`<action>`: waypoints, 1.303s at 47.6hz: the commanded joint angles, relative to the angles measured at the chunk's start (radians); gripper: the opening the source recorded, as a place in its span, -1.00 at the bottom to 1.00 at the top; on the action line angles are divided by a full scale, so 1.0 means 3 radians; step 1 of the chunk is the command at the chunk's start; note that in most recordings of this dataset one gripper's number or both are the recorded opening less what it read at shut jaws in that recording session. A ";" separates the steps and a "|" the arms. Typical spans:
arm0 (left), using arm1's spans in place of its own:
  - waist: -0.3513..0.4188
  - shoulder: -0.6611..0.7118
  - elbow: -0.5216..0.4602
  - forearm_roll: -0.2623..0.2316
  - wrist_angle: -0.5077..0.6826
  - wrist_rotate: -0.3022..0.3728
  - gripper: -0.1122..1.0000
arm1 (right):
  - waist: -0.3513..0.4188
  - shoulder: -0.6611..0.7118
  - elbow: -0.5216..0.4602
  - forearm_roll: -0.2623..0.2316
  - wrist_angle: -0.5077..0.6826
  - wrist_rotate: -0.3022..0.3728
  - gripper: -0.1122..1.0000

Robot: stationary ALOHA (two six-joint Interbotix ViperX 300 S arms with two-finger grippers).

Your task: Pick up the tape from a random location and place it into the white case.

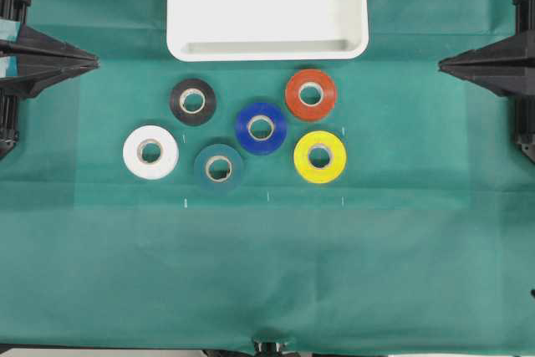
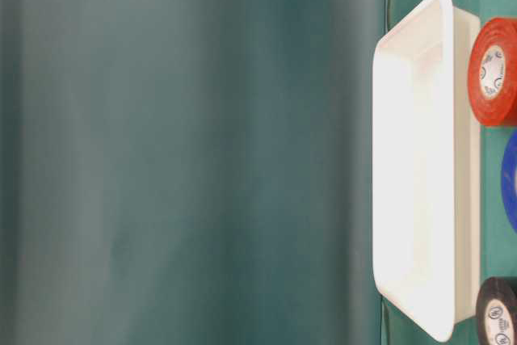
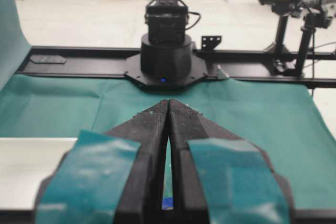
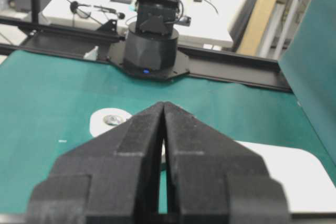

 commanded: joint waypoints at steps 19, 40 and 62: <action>-0.0005 0.0020 -0.0041 -0.0005 0.0087 0.0000 -0.77 | 0.0005 0.0077 -0.0184 0.0015 0.0169 0.0056 -0.80; -0.0005 0.0015 -0.0046 -0.0015 0.0118 0.0000 -0.76 | 0.0000 0.0077 -0.0184 0.0010 0.0189 0.0061 -0.80; -0.0020 0.0056 -0.0041 -0.0020 0.0138 -0.0036 0.97 | 0.0005 0.0077 -0.0179 0.0005 0.0220 0.0056 -0.80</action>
